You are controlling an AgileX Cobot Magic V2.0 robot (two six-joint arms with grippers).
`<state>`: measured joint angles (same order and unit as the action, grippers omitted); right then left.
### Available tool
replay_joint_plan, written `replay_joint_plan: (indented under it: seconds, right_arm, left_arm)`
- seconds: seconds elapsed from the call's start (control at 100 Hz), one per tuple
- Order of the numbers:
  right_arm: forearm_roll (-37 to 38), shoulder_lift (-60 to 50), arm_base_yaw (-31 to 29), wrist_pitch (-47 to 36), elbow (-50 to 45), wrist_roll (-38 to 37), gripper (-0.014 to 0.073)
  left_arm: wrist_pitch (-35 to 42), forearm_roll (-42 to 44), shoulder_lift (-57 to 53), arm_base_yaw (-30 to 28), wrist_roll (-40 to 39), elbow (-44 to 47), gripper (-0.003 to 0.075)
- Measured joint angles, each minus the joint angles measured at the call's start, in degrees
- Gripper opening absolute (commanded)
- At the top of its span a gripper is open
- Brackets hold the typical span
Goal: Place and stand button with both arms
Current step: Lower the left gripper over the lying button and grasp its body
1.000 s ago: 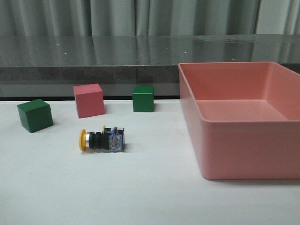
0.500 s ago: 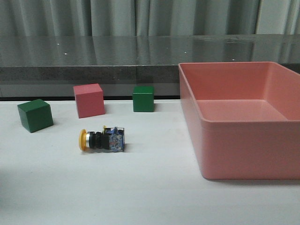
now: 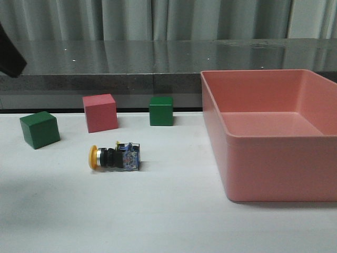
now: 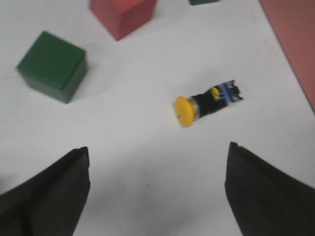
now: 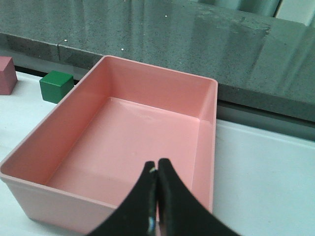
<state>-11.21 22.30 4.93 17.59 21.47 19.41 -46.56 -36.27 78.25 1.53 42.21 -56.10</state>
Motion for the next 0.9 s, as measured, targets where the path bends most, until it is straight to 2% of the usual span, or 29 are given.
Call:
replay_joint_plan:
  seconds: [0.17, 0.29, 0.52, 0.7, 0.9]
  right_arm:
    - [0.0, 0.0, 0.0, 0.0, 0.0, 0.0, -0.0062]
    - [0.0, 0.0, 0.0, 0.0, 0.0, 0.0, -0.0062]
    - [0.0, 0.0, 0.0, 0.0, 0.0, 0.0, -0.0062]
    - [0.0, 0.0, 0.0, 0.0, 0.0, 0.0, -0.0062]
    - [0.0, 0.0, 0.0, 0.0, 0.0, 0.0, -0.0062]
  left_arm:
    - [-14.88, -5.32, 10.56, 0.0, 20.04, -10.04, 0.0544]
    - [-20.64, -8.31, 15.84, 0.0, 33.69, -15.1, 0.0544]
    - [-19.58, -12.66, 19.72, 0.0, 54.15, -17.37, 0.0544]
    - [-17.46, -15.43, 23.51, -0.27, 62.51, -17.48, 0.0544]
    - [-19.56, -26.04, 30.74, -2.61, 74.29, -17.48, 0.0544]
